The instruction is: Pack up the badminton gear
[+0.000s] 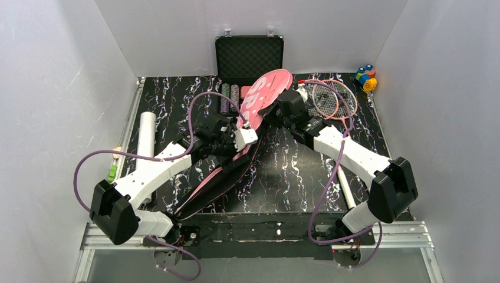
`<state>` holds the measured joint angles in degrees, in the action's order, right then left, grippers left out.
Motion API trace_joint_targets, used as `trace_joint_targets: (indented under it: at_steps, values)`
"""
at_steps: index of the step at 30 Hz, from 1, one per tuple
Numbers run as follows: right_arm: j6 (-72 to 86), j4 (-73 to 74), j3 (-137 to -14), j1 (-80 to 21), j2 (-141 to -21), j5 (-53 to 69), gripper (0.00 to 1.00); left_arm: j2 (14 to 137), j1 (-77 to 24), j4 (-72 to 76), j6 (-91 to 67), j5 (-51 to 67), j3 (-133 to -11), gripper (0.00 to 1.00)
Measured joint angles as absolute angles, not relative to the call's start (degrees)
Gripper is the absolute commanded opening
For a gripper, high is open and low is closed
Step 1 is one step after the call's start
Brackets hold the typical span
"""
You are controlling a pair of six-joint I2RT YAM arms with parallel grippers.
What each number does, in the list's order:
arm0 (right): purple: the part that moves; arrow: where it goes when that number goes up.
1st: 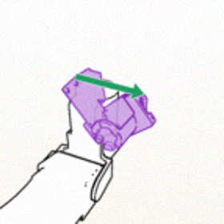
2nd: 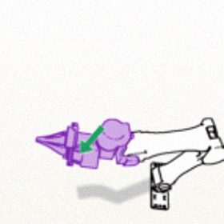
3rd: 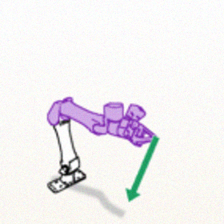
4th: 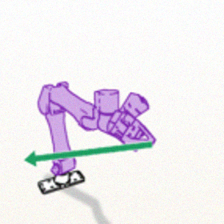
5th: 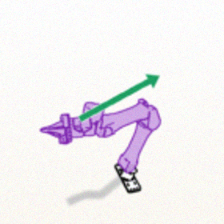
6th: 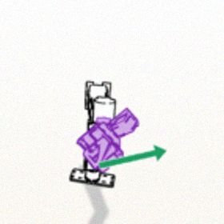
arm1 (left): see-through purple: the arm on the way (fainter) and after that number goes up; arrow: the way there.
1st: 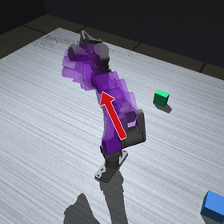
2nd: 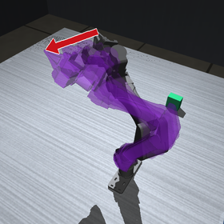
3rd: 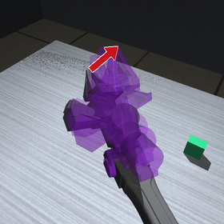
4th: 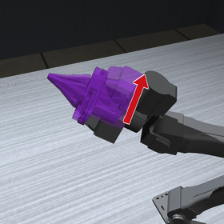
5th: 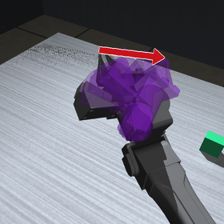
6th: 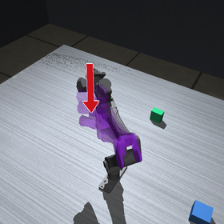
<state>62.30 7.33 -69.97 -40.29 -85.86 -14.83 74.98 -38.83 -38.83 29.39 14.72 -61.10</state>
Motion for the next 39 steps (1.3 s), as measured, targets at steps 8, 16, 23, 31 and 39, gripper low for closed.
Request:
trace_joint_targets:
  at_steps: [8, 16, 23, 31, 39]
  values:
    - [61.87, 6.55, -69.95, -40.29, -85.86, -15.22, 0.23, 74.98, -39.2, -40.71, 31.05, 12.16, -61.1, 0.0]
    - [59.37, 8.45, -69.95, -39.9, -84.93, -8.99, 0.7, 74.81, -36.95, -41.71, 30.48, 9.19, -62.26, 0.0]
    - [48.8, 15.22, -70.91, -36.69, -82.11, 0.34, 0.88, 73.95, -33.71, -44.75, 28.21, 9.02, -68.27, 0.0]
    - [38.68, 23.49, -68.9, -25.45, -70.13, 9.3, 0.88, 74.43, -32.6, -55.16, 25.5, 12.36, -76.12, 0.0]
    - [32.16, 31.86, -66.41, -13.43, -66.32, 6.87, 0.93, 75.77, -25.98, -57.12, 22.26, 11.92, -78.37, 0.0]
